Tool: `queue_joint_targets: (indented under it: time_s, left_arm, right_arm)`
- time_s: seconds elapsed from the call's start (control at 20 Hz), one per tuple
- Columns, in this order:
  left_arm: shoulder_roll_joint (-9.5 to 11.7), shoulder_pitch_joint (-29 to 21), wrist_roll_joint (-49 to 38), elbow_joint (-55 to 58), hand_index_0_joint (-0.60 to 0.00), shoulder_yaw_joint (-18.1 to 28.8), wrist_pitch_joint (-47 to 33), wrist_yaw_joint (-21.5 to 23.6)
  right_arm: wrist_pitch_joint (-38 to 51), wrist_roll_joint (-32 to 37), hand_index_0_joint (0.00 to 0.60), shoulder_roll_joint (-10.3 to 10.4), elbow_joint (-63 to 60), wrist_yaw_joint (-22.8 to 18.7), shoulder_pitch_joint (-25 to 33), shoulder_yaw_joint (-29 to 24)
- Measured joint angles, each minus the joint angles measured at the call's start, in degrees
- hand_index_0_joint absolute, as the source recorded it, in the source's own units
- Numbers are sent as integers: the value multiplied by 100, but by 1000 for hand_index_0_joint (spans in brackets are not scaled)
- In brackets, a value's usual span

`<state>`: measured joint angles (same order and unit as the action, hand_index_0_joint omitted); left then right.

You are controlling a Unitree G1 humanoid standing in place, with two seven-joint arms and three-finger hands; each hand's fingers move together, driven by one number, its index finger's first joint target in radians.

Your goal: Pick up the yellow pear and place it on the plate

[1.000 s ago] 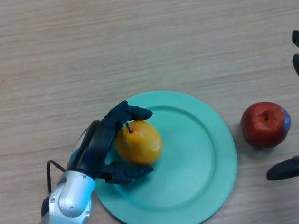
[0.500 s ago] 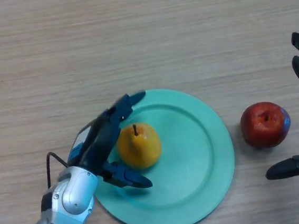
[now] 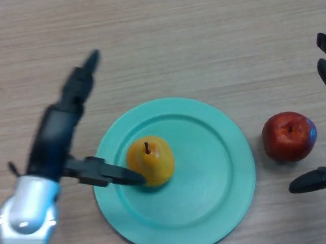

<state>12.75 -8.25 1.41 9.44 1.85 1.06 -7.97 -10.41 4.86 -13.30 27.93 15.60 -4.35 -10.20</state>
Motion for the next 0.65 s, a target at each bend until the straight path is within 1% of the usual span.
queue_joint_targets:
  time_s: [0.15,0.2,0.25,0.35,0.4,0.65]
  left_arm:
    - [179,301,-1009,380,0,388,101,-23]
    - [184,452,-1405,457,0,573,207,-123]
    - [187,558,-1565,465,0,655,209,-178]
    - [201,784,-1738,692,0,871,664,-501]
    - [202,838,-1715,694,0,907,650,-609]
    - [210,865,-1689,649,0,967,631,-645]
  right_arm:
    - [0,1,0,0,-48,0,2,1]
    - [0,0,0,0,-71,0,2,1]
    - [0,1,0,0,-85,0,4,3]
    - [0,1,0,-1,-91,-2,10,0]
    - [0,3,0,-1,-92,-2,11,2]
    - [0,2,0,-3,-171,-4,21,2]
